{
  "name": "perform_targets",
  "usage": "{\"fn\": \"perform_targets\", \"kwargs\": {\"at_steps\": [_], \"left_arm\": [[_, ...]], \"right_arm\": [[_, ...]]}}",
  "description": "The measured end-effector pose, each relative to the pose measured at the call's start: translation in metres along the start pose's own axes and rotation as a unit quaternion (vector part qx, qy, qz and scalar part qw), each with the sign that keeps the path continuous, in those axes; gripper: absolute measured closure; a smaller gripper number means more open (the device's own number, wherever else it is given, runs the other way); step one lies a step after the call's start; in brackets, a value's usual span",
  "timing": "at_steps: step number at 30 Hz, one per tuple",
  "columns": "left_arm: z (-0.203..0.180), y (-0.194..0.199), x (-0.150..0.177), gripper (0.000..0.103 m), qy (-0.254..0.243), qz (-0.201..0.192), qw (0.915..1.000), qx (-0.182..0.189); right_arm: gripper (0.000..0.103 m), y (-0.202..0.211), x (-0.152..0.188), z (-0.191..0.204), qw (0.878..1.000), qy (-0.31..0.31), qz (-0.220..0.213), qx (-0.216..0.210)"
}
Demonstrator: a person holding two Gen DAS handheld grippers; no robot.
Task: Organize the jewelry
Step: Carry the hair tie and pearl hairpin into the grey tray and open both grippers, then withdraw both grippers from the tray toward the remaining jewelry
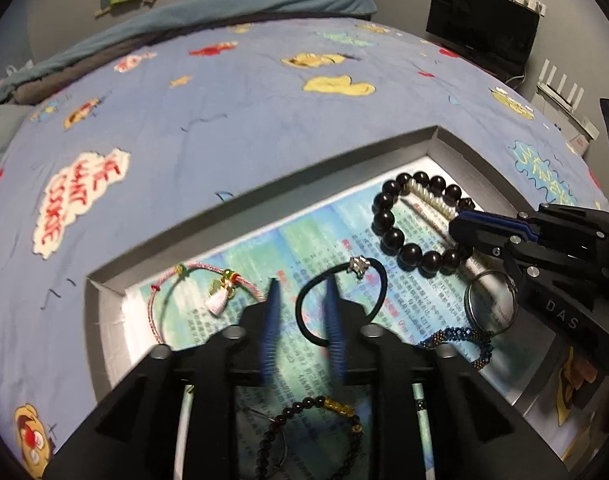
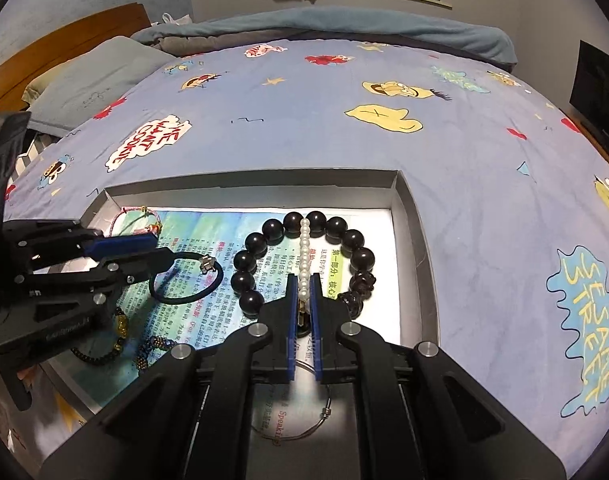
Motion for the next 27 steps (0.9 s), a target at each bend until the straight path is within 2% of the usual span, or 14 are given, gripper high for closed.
{"fn": "perform_targets", "kwargs": {"at_steps": [4, 8, 10, 11, 12, 14, 16, 18, 20, 23, 24, 25, 27], "left_arm": [[0.002, 0.005, 0.0, 0.068, 0.004, -0.01, 0.9999, -0.001], [0.005, 0.012, 0.002, 0.065, 0.009, -0.022, 0.9997, -0.004], [0.008, 0.018, 0.004, 0.064, 0.012, -0.032, 0.9994, -0.011], [0.01, 0.022, 0.006, 0.061, 0.017, -0.038, 0.9991, -0.01], [0.01, 0.025, 0.007, 0.059, 0.021, -0.043, 0.9988, -0.007], [0.013, 0.034, 0.008, 0.044, 0.03, -0.056, 0.998, -0.006], [0.016, 0.045, 0.01, 0.042, 0.032, -0.069, 0.9971, -0.01], [0.019, 0.051, 0.012, 0.04, 0.034, -0.073, 0.9967, -0.014], [0.023, 0.061, 0.014, 0.035, 0.038, -0.084, 0.9955, -0.02], [0.029, 0.071, 0.018, 0.033, 0.048, -0.093, 0.9942, -0.024], [0.031, 0.073, 0.018, 0.031, 0.051, -0.095, 0.9939, -0.027], [0.033, 0.076, 0.019, 0.025, 0.052, -0.098, 0.9933, -0.031], [0.038, 0.084, 0.021, 0.022, 0.055, -0.109, 0.9914, -0.046]], "right_arm": [[0.096, 0.001, 0.0, -0.002, 1.0, -0.005, -0.001, 0.003], [0.087, 0.005, 0.002, -0.003, 1.0, -0.008, -0.005, -0.002], [0.073, 0.009, 0.004, -0.003, 1.0, -0.006, -0.009, 0.004], [0.06, 0.011, 0.005, -0.002, 1.0, -0.006, -0.012, 0.004], [0.058, 0.014, 0.006, -0.002, 1.0, -0.008, -0.016, 0.002], [0.058, 0.019, 0.008, -0.002, 1.0, -0.01, -0.019, -0.002], [0.055, 0.026, 0.011, -0.001, 1.0, -0.012, -0.024, -0.003], [0.044, 0.033, 0.013, 0.0, 1.0, -0.011, -0.029, -0.003], [0.039, 0.041, 0.015, 0.001, 0.999, -0.009, -0.037, -0.003], [0.03, 0.055, 0.017, 0.0, 0.999, -0.011, -0.049, -0.001], [0.023, 0.06, 0.018, -0.001, 0.998, -0.013, -0.053, -0.001], [0.021, 0.064, 0.019, -0.002, 0.998, -0.015, -0.057, -0.001], [0.012, 0.072, 0.021, -0.003, 0.998, -0.02, -0.064, -0.005]]}}
Point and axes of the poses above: each gripper's, at about its wrist camera, not at the fingertips, and y roughly against the way its jaws point, z to its left, x to its underside, the point moved 10 cm from there along -y, roughly the way its jaws point, and after that the axes turned 7 degrees about z, right-handed, at the moved point
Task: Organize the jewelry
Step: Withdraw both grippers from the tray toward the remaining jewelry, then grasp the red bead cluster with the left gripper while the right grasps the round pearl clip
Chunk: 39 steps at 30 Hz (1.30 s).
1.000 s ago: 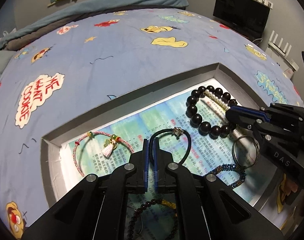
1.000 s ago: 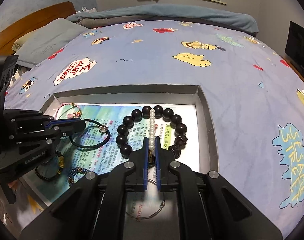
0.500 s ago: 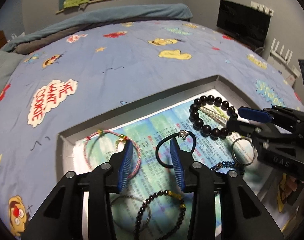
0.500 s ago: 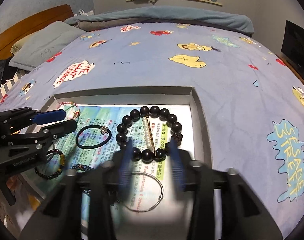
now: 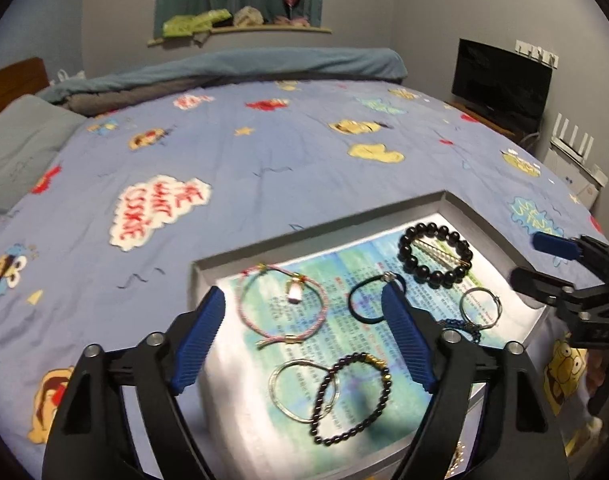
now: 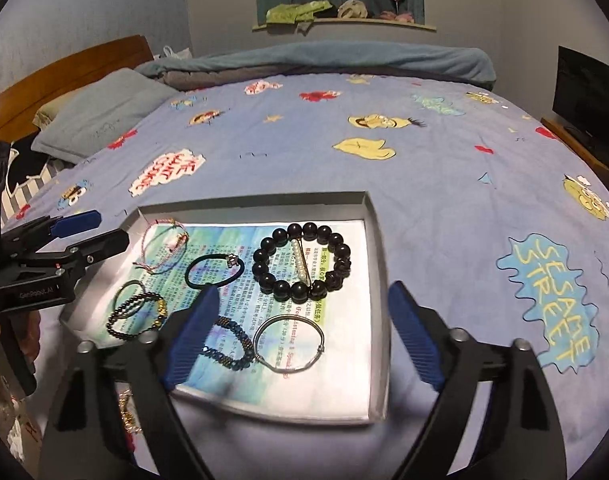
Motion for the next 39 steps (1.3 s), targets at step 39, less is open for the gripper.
{"fn": "perform_targets", "kwargs": {"at_steps": [39], "left_arm": [[0.055, 0.098, 0.115, 0.01, 0.032, -0.046, 0.9975, -0.043]], "right_arm": [[0.005, 0.07, 0.088, 0.016, 0.999, 0.01, -0.05, 0.01]]}}
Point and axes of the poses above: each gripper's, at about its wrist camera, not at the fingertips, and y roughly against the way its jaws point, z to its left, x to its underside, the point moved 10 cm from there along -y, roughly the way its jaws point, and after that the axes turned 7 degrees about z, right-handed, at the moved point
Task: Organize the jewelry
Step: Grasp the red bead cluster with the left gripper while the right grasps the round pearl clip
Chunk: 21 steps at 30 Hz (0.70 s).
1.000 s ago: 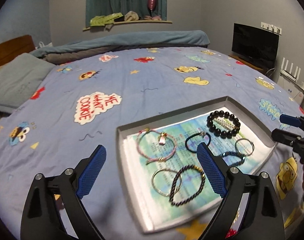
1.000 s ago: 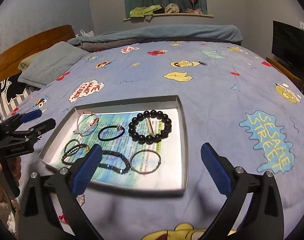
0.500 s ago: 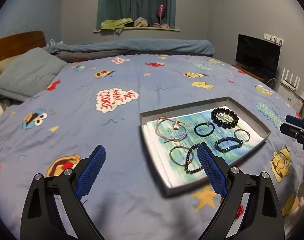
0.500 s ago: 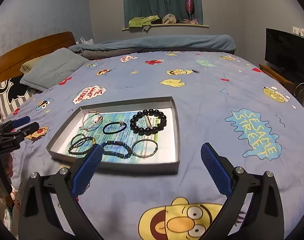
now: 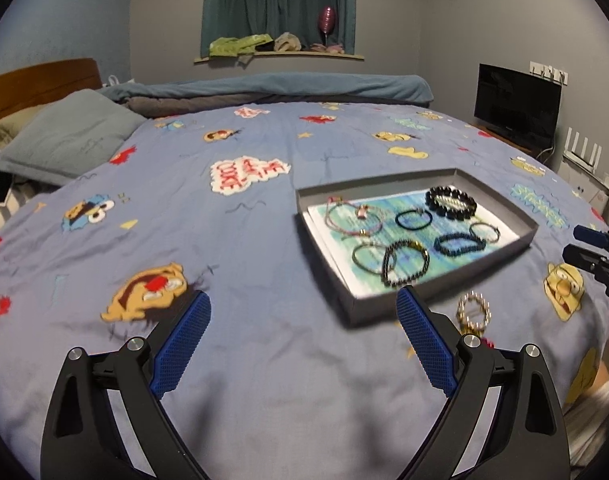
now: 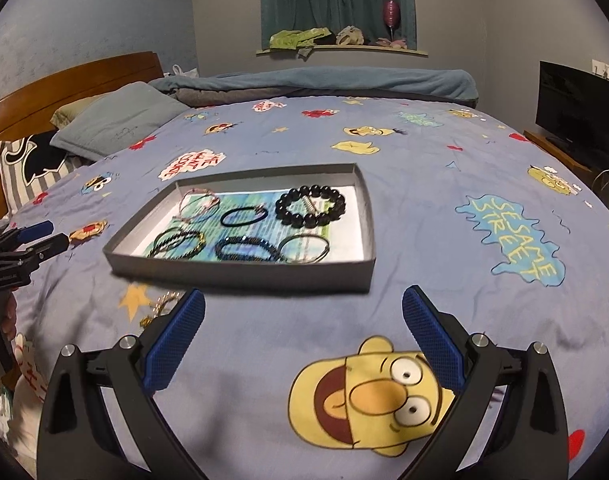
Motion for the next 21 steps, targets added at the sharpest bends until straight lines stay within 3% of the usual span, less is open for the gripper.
{"fn": "perform_targets", "kwargs": {"at_steps": [11, 18, 21], "left_arm": [[-0.032, -0.023, 0.043, 0.01, -0.008, 0.036, 0.9989, 0.03], [-0.076, -0.013, 0.056, 0.011, -0.037, 0.026, 0.9943, 0.096], [-0.096, -0.011, 0.063, 0.017, -0.06, 0.032, 0.9912, 0.113]], "right_arm": [[0.005, -0.014, 0.023, 0.014, 1.0, 0.005, 0.02, -0.022], [0.005, -0.019, 0.031, 0.021, 0.999, 0.028, 0.023, -0.019], [0.005, -0.02, 0.032, 0.017, 0.999, 0.019, 0.025, -0.023]]}}
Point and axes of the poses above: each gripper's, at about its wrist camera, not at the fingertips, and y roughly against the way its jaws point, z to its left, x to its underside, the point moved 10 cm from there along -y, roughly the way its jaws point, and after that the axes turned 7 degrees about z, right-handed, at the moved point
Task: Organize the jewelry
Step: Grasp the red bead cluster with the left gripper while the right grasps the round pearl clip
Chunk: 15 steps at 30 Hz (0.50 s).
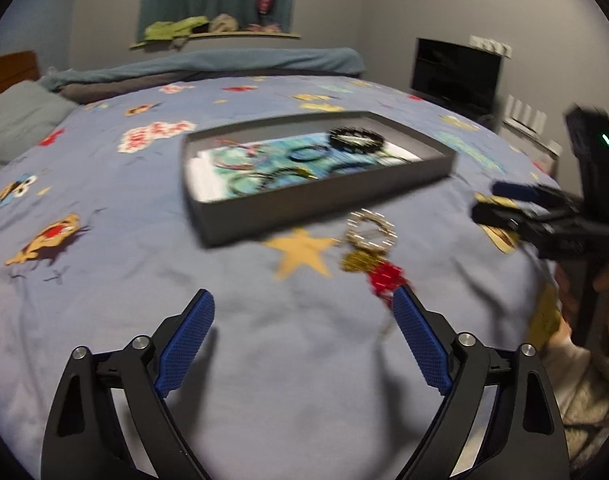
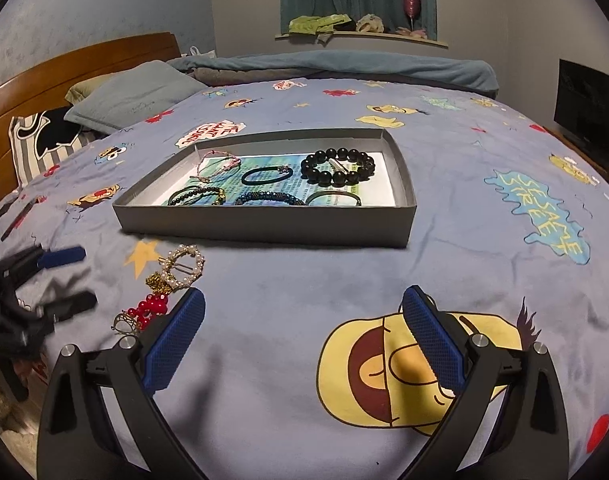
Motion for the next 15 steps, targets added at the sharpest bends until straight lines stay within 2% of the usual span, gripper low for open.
{"fn": "perform_targets", "kwargs": {"at_steps": [3, 6, 8, 9, 11, 14, 15], "left_arm": [[-0.021, -0.002, 0.004, 0.028, -0.029, 0.005, 0.9994, 0.015], [-0.034, -0.01, 0.007, 0.046, -0.046, 0.016, 0.9986, 0.021], [-0.038, -0.015, 0.011, 0.065, -0.047, 0.026, 0.9981, 0.031], [-0.04, -0.018, 0.013, 0.07, -0.048, 0.033, 0.9977, 0.035], [-0.043, -0.022, 0.018, 0.094, -0.053, 0.041, 0.9968, 0.042], [-0.043, -0.022, 0.017, 0.098, -0.057, 0.038, 0.9969, 0.039], [-0.041, -0.021, 0.015, 0.099, -0.057, 0.033, 0.9973, 0.031]], "right_arm": [[0.005, -0.002, 0.002, -0.002, 1.0, -0.005, 0.005, -0.001], [0.005, -0.002, 0.003, -0.002, 1.0, -0.005, 0.006, -0.003], [0.005, -0.002, 0.004, 0.0, 1.0, -0.004, 0.006, -0.007], [0.005, -0.003, 0.004, 0.002, 1.0, -0.002, 0.006, -0.008], [0.005, -0.004, 0.004, 0.008, 1.0, 0.005, 0.006, -0.011], [0.006, -0.004, 0.002, 0.02, 1.0, 0.019, 0.002, -0.018], [0.009, -0.006, 0.002, 0.025, 0.999, 0.023, 0.002, -0.022]]}}
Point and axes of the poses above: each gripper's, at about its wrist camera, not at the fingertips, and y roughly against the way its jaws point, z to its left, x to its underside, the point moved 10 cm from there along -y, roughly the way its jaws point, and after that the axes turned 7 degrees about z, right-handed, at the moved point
